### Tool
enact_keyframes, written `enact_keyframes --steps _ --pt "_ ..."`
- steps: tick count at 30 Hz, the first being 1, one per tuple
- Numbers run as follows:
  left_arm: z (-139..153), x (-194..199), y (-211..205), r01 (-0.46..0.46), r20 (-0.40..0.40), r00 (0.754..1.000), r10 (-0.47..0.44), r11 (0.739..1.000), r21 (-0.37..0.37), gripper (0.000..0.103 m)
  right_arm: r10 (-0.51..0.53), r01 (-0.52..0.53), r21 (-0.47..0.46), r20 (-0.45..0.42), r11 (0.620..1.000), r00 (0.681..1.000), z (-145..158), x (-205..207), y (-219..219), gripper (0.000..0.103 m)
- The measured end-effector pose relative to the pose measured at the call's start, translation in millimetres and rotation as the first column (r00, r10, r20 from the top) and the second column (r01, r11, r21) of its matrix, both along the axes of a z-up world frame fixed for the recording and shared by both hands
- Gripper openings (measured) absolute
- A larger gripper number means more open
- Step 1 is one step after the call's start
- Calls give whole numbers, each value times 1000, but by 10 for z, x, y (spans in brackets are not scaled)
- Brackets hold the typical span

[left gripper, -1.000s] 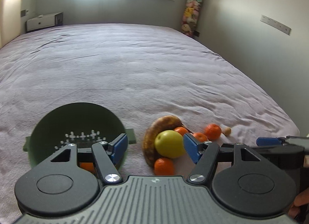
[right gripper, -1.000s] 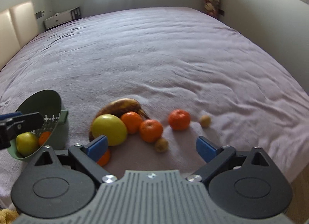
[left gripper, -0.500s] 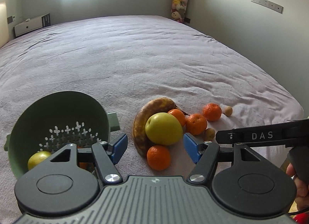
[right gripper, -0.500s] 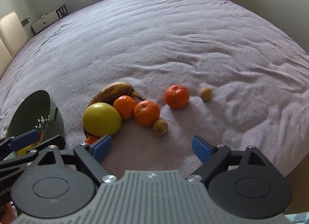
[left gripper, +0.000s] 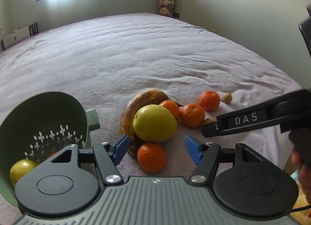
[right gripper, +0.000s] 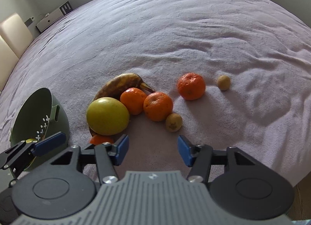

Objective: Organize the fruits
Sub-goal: 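Grasp a mandarin with left gripper while right gripper grasps the second yellow-green pear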

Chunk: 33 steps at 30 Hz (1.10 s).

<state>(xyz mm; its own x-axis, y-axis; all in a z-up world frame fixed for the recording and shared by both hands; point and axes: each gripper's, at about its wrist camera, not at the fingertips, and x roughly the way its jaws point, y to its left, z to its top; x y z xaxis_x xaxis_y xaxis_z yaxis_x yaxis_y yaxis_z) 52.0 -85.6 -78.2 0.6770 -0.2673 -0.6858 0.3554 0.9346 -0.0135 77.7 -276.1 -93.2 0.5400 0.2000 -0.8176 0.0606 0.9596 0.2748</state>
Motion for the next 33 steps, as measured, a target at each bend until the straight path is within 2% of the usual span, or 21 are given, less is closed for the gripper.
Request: enact_keyframes --steps 5,10,18,23,29,33 --pt "-133 40 -81 1 -17 1000 0 996 84 77 19 -19 0 20 1000 1000 -17 61 28 50" --pt "-259 131 -13 -28 -96 995 30 999 23 74 68 -68 9 40 998 997 -21 99 137 50" --pt "-408 239 20 -61 -149 987 57 998 -25 64 141 -141 -7 86 990 986 -30 136 274 50" --pt "-435 255 27 -60 -157 986 55 998 -26 46 212 -207 -49 133 977 968 -6 147 410 50" --pt "-398 266 49 -56 -177 983 50 998 -30 44 280 -270 -82 141 959 950 -38 214 572 51" --pt "-371 229 66 -49 -192 980 44 999 -20 44 288 -281 -69 129 957 949 -49 259 623 58"
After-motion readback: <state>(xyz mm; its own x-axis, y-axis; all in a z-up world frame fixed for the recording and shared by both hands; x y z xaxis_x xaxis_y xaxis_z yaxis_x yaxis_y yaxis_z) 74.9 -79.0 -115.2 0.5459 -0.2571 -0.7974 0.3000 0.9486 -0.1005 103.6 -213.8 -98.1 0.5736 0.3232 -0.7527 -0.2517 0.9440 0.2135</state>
